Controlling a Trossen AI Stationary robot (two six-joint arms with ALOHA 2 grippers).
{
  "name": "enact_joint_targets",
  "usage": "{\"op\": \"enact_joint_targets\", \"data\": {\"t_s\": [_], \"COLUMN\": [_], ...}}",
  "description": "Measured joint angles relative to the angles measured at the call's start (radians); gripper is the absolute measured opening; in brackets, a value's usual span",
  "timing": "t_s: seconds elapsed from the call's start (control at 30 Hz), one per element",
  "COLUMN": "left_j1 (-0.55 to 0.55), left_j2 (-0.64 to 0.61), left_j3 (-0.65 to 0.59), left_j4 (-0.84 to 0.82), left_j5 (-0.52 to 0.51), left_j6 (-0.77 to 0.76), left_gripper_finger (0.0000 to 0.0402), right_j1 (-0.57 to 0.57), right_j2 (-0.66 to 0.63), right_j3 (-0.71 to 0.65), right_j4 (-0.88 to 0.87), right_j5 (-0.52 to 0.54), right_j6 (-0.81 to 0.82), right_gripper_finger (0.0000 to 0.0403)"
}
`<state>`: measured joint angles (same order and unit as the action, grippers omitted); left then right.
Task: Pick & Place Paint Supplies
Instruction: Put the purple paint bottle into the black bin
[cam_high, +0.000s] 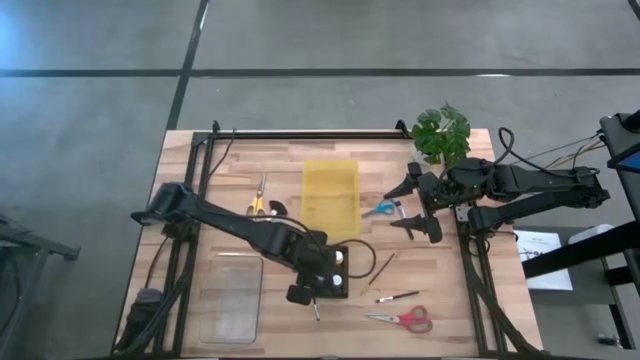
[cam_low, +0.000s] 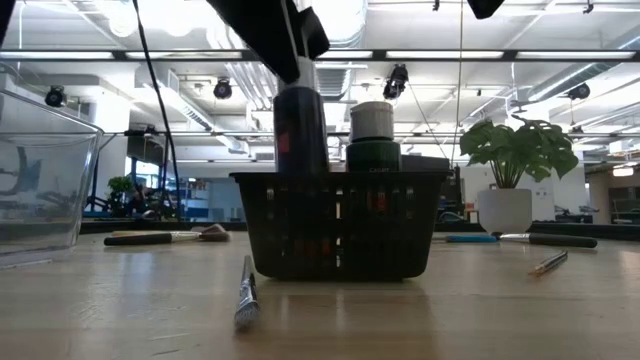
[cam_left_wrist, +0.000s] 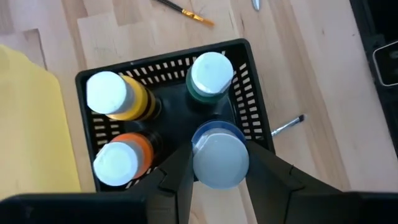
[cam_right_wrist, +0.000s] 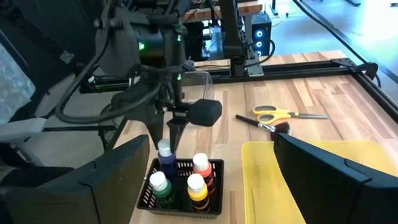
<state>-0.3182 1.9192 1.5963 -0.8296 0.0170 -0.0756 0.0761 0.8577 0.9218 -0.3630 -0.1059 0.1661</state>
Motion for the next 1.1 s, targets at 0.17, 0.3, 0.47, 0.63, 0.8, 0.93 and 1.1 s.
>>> {"op": "enact_joint_targets", "data": {"t_s": [0.17, 0.3, 0.47, 0.63, 0.8, 0.93, 1.1], "left_j1": [0.000, 0.000, 0.000, 0.000, 0.000, 0.000, 0.001], "left_j2": [0.028, 0.038, 0.060, 0.071, 0.070, 0.069, 0.068], "left_j3": [0.000, 0.000, -0.001, 0.000, 0.000, 0.000, 0.000], "left_j4": [0.012, 0.021, 0.023, 0.025, 0.025, 0.026, 0.026], "left_j5": [0.001, 0.001, 0.001, 0.001, 0.001, 0.001, 0.001], "left_j6": [0.016, 0.023, 0.028, 0.039, 0.042, 0.041, 0.042], "left_gripper_finger": [0.0121, 0.0121, 0.0121, 0.0121, 0.0138, 0.0196, 0.0235], "right_j1": [0.000, 0.000, 0.000, 0.000, 0.000, 0.000, 0.000], "right_j2": [0.000, 0.000, 0.000, 0.001, 0.001, 0.001, 0.001], "right_j3": [0.000, 0.000, 0.000, -0.006, -0.012, -0.014, -0.014], "right_j4": [0.000, 0.000, 0.000, 0.000, 0.000, 0.000, 0.000], "right_j5": [0.000, -0.005, -0.008, -0.008, -0.008, -0.008, -0.012], "right_j6": [-0.009, -0.008, -0.009, -0.009, -0.009, -0.009, -0.009], "right_gripper_finger": [0.0343, 0.0343, 0.0343, 0.0343, 0.0343, 0.0343, 0.0343]}}
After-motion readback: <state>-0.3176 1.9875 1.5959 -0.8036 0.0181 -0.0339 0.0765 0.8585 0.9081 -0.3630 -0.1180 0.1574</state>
